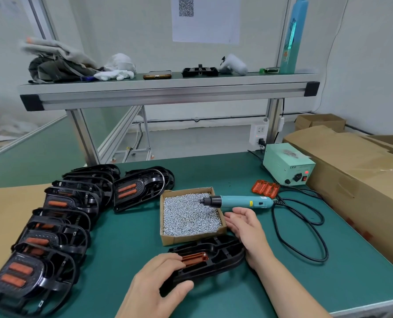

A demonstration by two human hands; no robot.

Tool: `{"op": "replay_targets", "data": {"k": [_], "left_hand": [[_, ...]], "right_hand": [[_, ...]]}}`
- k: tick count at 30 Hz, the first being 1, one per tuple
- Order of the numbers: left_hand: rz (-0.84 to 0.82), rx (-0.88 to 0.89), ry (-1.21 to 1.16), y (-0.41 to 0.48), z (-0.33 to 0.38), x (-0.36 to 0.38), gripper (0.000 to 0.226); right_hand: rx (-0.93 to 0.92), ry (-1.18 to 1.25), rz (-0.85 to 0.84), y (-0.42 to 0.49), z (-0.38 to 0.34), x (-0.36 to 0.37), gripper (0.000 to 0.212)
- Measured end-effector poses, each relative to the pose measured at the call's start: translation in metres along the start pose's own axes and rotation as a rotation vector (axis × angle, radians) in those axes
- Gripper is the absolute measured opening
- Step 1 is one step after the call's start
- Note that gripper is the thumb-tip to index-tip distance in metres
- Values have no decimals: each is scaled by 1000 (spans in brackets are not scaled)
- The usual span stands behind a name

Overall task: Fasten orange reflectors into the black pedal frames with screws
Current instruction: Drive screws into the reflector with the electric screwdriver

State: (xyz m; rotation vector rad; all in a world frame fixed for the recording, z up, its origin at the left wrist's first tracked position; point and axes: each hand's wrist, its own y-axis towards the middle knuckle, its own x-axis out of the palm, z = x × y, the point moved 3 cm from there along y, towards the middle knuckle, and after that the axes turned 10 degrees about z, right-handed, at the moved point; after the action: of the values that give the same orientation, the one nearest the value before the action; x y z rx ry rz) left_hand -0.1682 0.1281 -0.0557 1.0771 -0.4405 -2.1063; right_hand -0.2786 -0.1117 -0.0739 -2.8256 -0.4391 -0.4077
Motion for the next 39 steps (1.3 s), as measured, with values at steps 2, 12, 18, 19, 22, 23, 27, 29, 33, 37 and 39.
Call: {"op": "replay_targets", "data": {"k": [2,12,18,19,22,23,27,29,33,37,39], "left_hand": [[2,1,1,1,1,0,27],[50,27,-25,13,2,-2,38],[91,-22,-7,24,-2,-7,34],[106,-35,-3,27,-2,-7,32],[140,-94,-28,34,-3,-6,28],[148,-105,-29,35,-3,-5,23],[178,-183,-54,42,-6,-4,16],[206,-258,-78,45,-11,-5,29],[234,-327,-100,48,-20,-5,41],[232,-369,-147,49,-24,-3,45],[214,-407,-175,48,-26,-1,44]], "right_hand": [[10,20,1,0,0,0,18],[-39,10,-31,-1,-1,-1,11],[-159,-68,-153,-4,-5,-3,14],[-176,-78,-167,-5,-8,-3,15],[-230,-133,-205,-6,-17,-7,17],[-243,-152,-222,-6,-18,-8,21],[-221,-153,-364,-8,-17,-8,35],[-191,-161,-435,-10,-17,-6,37],[-190,-204,-473,-10,-15,-5,36],[-210,-179,-423,-9,-14,-6,25],[-222,-175,-404,-8,-13,-6,24]]}}
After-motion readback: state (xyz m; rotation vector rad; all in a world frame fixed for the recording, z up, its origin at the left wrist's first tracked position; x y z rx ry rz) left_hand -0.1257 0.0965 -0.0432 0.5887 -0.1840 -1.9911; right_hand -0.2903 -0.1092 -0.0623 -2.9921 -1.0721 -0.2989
